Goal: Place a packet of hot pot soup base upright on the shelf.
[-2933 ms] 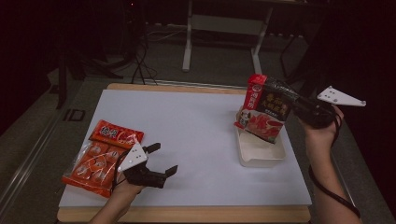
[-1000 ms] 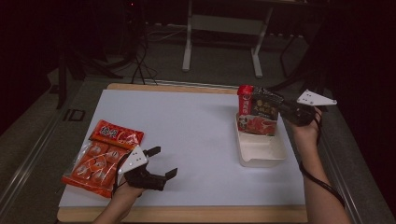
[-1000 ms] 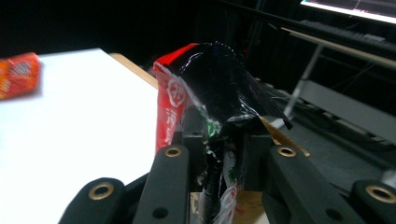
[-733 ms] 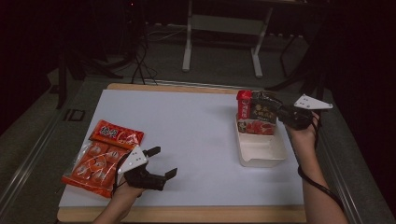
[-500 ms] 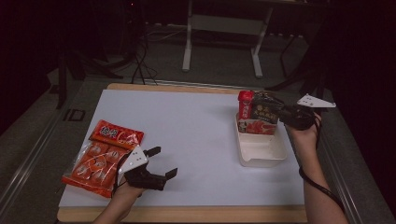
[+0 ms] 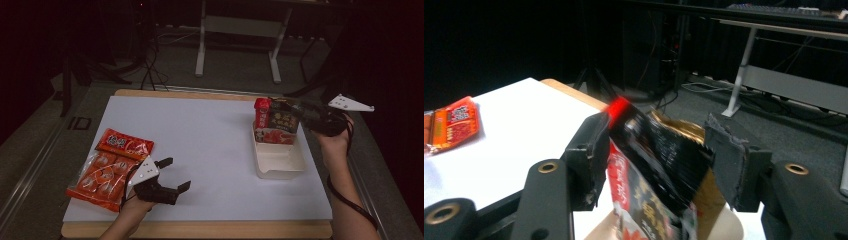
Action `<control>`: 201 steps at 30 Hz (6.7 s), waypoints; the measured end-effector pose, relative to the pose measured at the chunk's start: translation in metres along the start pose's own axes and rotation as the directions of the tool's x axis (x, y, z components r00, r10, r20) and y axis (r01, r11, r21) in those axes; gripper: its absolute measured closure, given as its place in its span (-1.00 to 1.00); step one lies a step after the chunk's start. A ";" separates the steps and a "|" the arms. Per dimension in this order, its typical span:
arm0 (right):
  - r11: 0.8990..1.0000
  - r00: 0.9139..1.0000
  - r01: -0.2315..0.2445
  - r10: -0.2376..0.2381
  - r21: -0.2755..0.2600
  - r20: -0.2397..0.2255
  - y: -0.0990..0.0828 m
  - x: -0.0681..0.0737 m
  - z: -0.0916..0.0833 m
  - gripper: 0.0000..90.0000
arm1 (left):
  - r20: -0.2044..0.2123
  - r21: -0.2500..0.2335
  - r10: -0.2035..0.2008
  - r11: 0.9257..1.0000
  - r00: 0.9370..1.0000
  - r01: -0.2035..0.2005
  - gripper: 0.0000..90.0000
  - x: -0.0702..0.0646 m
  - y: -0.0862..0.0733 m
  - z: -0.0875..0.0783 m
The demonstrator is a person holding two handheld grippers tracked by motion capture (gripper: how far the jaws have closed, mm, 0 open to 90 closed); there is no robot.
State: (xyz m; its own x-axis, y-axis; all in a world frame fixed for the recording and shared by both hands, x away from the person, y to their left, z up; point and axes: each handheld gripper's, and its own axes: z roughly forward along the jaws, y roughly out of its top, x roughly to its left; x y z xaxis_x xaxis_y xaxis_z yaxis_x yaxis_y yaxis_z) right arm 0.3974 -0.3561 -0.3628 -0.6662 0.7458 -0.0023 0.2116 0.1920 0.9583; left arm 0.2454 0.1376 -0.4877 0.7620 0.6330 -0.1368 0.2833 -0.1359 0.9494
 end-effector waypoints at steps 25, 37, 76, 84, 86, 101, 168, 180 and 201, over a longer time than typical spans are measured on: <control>0.998 0.984 0.035 -0.044 -0.055 -0.171 0.010 0.086 -0.013 -0.69 | -0.023 0.082 0.021 0.996 1.000 -0.019 -0.76 -0.003 0.020 -0.028; 0.999 0.968 0.048 -0.051 -0.018 -0.248 -0.022 0.114 -0.013 -0.62 | -0.102 0.100 -0.011 0.995 0.995 0.021 -0.58 0.009 0.025 -0.055; 1.000 0.926 -0.021 0.022 0.006 -0.377 -0.055 0.139 -0.030 -0.70 | -0.654 0.275 -0.045 0.916 0.755 0.293 1.00 0.119 -0.051 -0.171; 1.000 0.924 -0.011 0.008 -0.005 -0.382 -0.054 0.139 -0.032 -0.70 | -0.689 0.338 -0.051 0.859 0.723 0.383 1.00 0.134 -0.070 -0.171; 1.000 0.925 -0.009 0.007 -0.004 -0.379 -0.054 0.139 -0.031 -0.70 | -0.694 0.348 -0.047 0.851 0.718 0.393 1.00 0.136 -0.071 -0.171; 1.000 0.925 -0.007 0.006 -0.001 -0.379 -0.054 0.139 -0.031 -0.69 | -0.651 0.396 -0.060 0.824 0.757 0.406 1.00 0.127 -0.066 -0.159; 1.000 0.919 -0.013 0.010 -0.003 -0.393 -0.055 0.138 -0.034 -0.69 | -0.489 0.432 -0.087 0.840 0.868 0.328 1.00 0.094 -0.022 0.001; 1.000 0.920 -0.012 0.010 -0.002 -0.392 -0.055 0.137 -0.035 -0.69 | -0.443 0.444 -0.056 0.853 0.895 0.273 1.00 0.079 -0.016 0.019; 1.000 0.917 -0.007 0.007 0.001 -0.398 -0.054 0.140 -0.032 -0.69 | -0.374 0.505 -0.047 0.828 0.926 0.246 1.00 0.031 -0.032 -0.007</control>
State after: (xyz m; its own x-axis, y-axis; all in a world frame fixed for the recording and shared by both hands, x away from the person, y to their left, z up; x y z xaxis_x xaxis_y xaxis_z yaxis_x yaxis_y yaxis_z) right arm 0.2697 -0.2819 -0.4058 -0.8943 0.4315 0.1184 0.2171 0.1871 0.9580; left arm 0.2562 0.1672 -0.5206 0.4747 0.8777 -0.0660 0.7157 -0.3413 0.6094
